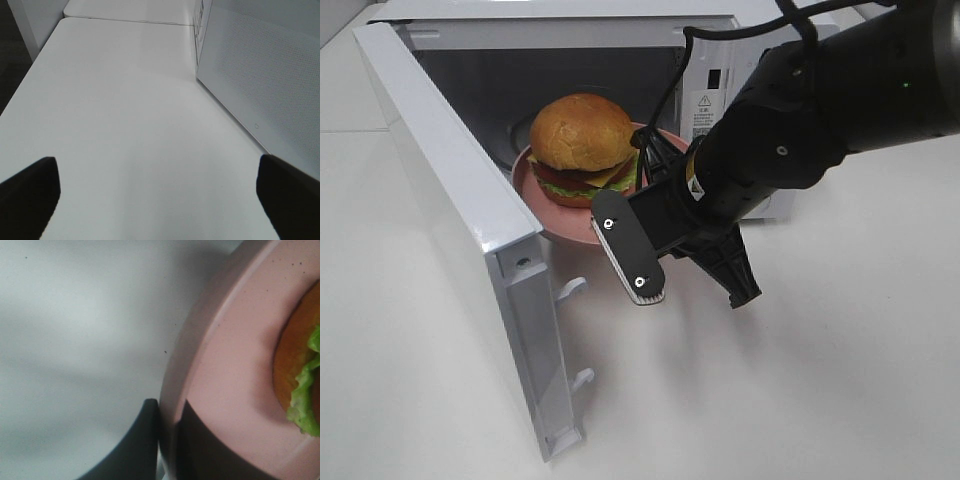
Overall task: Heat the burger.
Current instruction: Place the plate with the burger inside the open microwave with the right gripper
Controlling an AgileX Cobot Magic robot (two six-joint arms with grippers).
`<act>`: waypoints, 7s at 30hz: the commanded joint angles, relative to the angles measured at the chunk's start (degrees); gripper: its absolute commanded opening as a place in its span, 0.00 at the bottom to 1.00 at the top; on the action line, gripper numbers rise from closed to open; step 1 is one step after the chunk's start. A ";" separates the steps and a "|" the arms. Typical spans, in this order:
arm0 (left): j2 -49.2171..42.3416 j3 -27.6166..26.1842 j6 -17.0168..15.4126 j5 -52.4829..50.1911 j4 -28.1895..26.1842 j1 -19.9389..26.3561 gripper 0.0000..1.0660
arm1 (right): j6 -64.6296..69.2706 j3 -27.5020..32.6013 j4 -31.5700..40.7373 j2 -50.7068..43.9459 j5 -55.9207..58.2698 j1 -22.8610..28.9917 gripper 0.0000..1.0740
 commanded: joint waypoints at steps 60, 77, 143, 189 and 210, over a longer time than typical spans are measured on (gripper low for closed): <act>-0.17 -0.06 -0.06 -0.29 -0.40 0.06 0.94 | -1.20 -34.09 1.43 17.93 12.38 -0.11 0.01; -0.17 -0.06 -0.06 -0.29 -0.40 0.06 0.94 | 2.69 -42.17 1.15 23.66 15.07 -0.80 0.02; -0.17 -0.06 -0.06 -0.29 -0.40 0.06 0.94 | 3.44 -51.62 3.09 30.83 12.55 -2.81 0.03; -0.17 -0.06 -0.06 -0.29 -0.40 0.06 0.94 | 4.07 -55.63 5.04 34.84 12.61 -2.98 0.05; -0.17 -0.06 -0.06 -0.29 -0.40 0.06 0.94 | 3.95 -55.63 5.73 35.35 12.66 -2.98 0.07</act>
